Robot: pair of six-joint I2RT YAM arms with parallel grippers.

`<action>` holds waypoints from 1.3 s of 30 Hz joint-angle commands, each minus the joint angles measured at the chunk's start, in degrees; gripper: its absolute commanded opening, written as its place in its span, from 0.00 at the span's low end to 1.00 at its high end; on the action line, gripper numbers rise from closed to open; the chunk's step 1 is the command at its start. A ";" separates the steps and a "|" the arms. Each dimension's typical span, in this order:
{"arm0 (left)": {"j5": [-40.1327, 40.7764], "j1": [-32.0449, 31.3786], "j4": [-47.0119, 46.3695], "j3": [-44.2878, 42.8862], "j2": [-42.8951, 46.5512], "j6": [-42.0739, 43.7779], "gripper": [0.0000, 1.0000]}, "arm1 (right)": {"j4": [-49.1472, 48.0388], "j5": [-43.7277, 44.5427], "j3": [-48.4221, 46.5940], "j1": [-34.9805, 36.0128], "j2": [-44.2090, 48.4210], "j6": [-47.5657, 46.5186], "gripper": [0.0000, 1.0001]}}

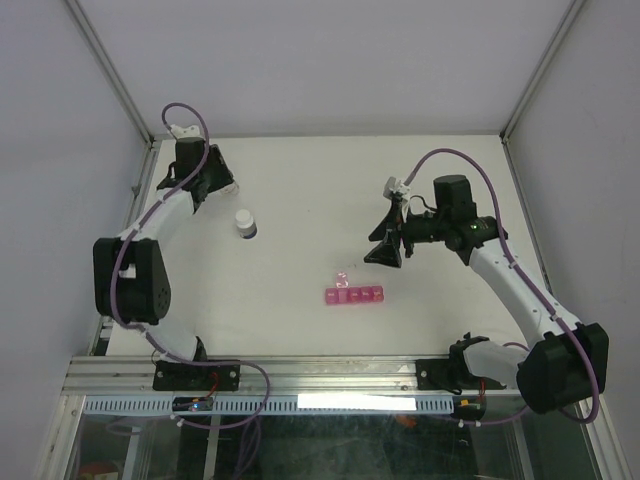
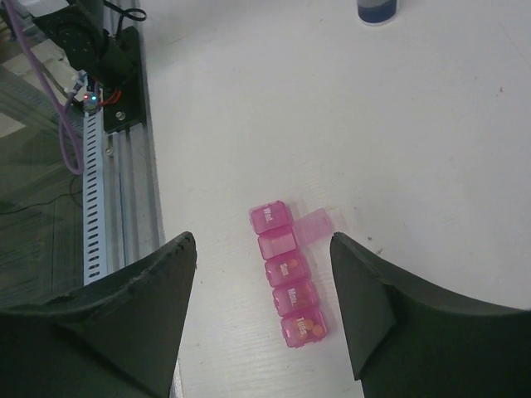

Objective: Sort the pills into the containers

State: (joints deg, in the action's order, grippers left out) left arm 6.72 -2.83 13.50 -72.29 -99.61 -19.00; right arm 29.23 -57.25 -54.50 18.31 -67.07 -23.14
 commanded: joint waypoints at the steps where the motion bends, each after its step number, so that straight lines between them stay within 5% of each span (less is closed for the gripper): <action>1: -11.83 -4.10 -10.98 9.48 16.69 -9.39 0.12 | -0.28 -9.74 -0.03 0.33 2.56 -3.48 0.69; 9: -23.14 -16.39 -27.97 25.70 32.17 -24.44 0.03 | -0.88 -14.07 0.73 0.20 8.43 -14.04 0.72; 12: -22.64 -22.29 -30.41 27.86 33.90 -26.57 0.02 | -6.00 -14.57 1.26 0.24 11.16 -16.30 0.86; 16: -13.95 -32.79 -32.34 29.89 35.04 -26.70 0.01 | -6.01 -15.33 -0.25 1.15 9.78 -21.11 0.90; 21: 2.59 -45.07 -34.93 32.43 35.08 -26.09 0.00 | -17.04 -6.41 6.16 4.55 10.39 -16.22 0.90; 33: 12.40 -54.99 -42.99 33.23 30.00 -31.73 0.00 | -30.19 13.95 13.10 12.01 7.89 -11.13 0.89; 39: 13.02 -56.30 -44.40 33.34 29.63 -31.98 0.00 | -31.62 17.87 13.77 13.31 7.32 -11.19 0.77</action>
State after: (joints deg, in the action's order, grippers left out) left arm 17.56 -58.22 -24.58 -37.95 -70.59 -49.63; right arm 2.55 -43.79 -40.66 30.98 -59.83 -35.29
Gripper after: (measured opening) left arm 0.476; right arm 0.809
